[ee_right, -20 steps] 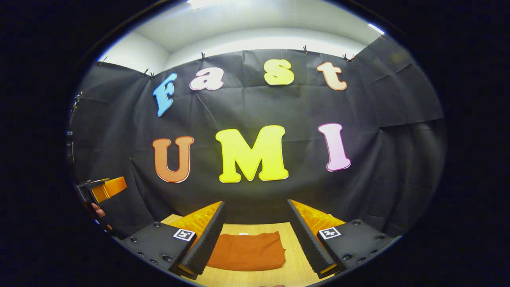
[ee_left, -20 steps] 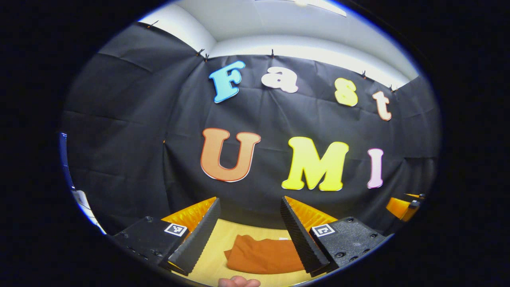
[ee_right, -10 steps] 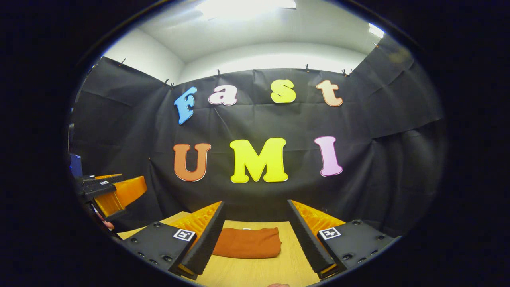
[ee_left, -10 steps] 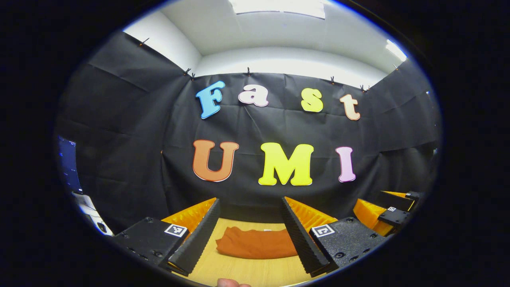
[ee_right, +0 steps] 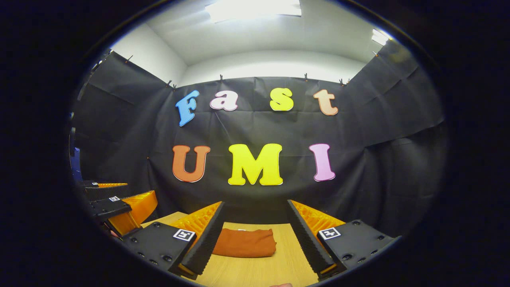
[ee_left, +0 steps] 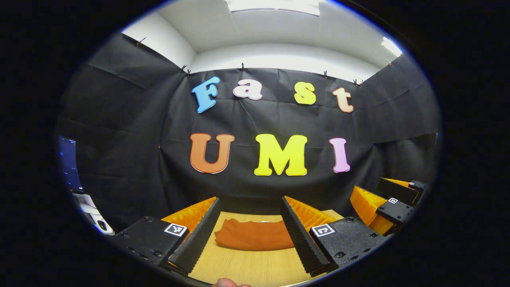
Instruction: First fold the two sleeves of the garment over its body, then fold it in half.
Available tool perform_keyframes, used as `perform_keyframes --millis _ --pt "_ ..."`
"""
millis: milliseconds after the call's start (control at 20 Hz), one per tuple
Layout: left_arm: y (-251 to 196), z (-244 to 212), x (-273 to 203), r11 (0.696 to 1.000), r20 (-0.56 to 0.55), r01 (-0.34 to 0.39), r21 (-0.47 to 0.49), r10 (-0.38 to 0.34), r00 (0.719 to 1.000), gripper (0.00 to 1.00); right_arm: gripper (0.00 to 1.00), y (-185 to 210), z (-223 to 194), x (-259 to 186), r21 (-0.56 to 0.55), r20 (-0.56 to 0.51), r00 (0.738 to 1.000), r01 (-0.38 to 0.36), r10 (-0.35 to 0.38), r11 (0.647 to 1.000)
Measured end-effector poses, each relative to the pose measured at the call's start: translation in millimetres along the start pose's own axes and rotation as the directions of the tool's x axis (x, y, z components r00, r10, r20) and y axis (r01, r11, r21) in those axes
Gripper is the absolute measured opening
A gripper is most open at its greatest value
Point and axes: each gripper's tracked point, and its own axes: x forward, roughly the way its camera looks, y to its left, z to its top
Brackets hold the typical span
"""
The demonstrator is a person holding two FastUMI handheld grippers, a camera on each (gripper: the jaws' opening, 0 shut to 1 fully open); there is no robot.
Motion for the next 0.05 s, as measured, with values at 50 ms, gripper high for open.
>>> perform_keyframes --millis 50 --pt "1.9 0.2 0.8 1.000 0.001 -0.001 0.000 0.001 1.000 0.98 0.93 0.0 -1.8 2.1 -0.004 -0.002 1.000 0.004 -0.004 1.000"
